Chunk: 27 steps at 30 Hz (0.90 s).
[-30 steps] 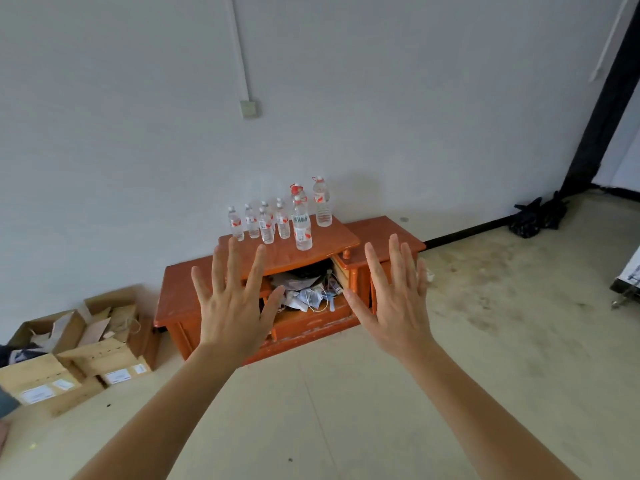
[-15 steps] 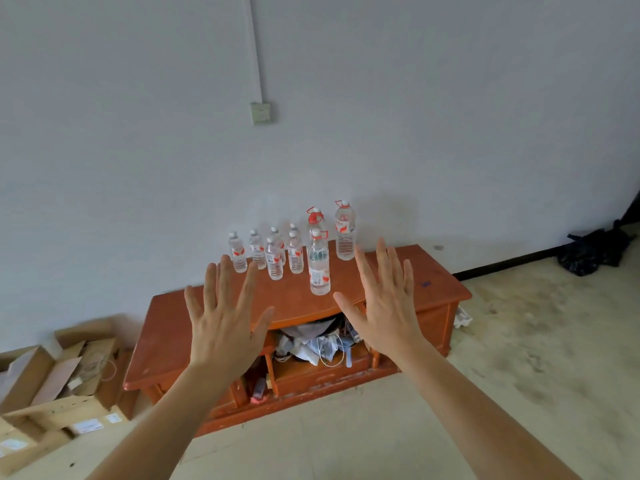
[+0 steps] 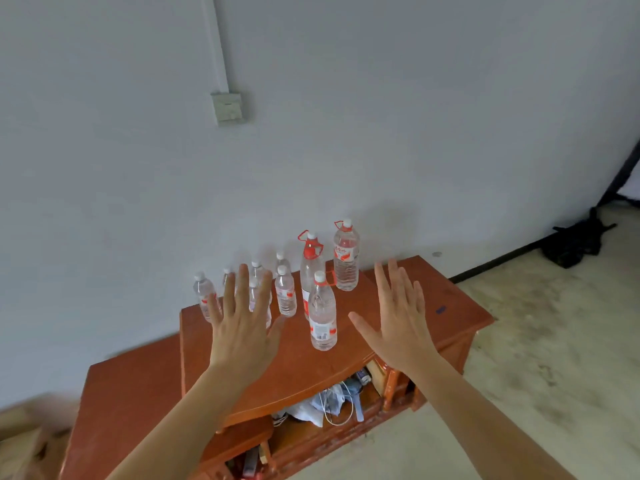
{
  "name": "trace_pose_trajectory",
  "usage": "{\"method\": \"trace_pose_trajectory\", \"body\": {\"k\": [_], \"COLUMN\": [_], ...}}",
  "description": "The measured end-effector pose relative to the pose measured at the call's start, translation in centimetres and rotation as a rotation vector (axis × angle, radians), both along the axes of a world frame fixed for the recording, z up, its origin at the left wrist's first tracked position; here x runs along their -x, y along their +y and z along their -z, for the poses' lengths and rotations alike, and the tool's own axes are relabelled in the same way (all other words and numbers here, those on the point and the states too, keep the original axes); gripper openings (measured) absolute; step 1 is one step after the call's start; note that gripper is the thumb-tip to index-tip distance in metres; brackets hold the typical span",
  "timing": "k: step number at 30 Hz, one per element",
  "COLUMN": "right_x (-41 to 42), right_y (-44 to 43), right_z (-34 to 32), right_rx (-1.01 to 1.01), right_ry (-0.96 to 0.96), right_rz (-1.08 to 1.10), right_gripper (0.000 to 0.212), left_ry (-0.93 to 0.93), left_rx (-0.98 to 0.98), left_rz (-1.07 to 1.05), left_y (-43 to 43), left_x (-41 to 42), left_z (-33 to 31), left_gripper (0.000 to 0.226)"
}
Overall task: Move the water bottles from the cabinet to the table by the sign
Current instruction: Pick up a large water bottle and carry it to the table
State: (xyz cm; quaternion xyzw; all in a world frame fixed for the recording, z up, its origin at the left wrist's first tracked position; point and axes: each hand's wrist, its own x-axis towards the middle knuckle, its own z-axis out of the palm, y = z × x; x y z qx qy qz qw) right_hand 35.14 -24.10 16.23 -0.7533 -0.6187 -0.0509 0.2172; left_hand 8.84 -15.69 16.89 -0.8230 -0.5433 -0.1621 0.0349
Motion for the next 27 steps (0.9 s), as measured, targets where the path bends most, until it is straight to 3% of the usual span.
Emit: {"method": "trace_pose_trajectory", "body": {"k": [5, 13, 18, 20, 22, 27], "right_x": [-3.2, -8.8, -11.8, -12.1, -11.6, -7.6], "right_y": [6.9, 18.4, 23.7, 25.5, 26.2, 27.8], "right_z": [5.2, 15.2, 20.4, 23.0, 24.7, 27.4], "right_rx": [0.062, 0.363, 0.631, 0.736, 0.783, 0.794], "right_ry": [0.105, 0.27, 0.298, 0.303, 0.309, 0.366], "right_rz": [0.025, -0.083, -0.271, -0.336, -0.392, -0.511], "right_gripper": [0.095, 0.102, 0.111, 0.114, 0.117, 0.123], "left_ry": [0.007, -0.141, -0.012, -0.1, -0.211, -0.391], "left_rx": [0.05, 0.284, 0.341, 0.411, 0.365, 0.324], "left_rz": [0.088, 0.088, 0.277, 0.254, 0.243, 0.128], "left_y": [7.2, 18.2, 23.0, 23.3, 22.1, 20.0], "left_x": [-3.8, -12.7, -17.2, -17.6, -17.4, -13.7], "left_z": [3.9, 10.5, 13.7, 15.3, 16.0, 17.8], "left_gripper": [0.075, 0.077, 0.059, 0.049, 0.042, 0.044]}}
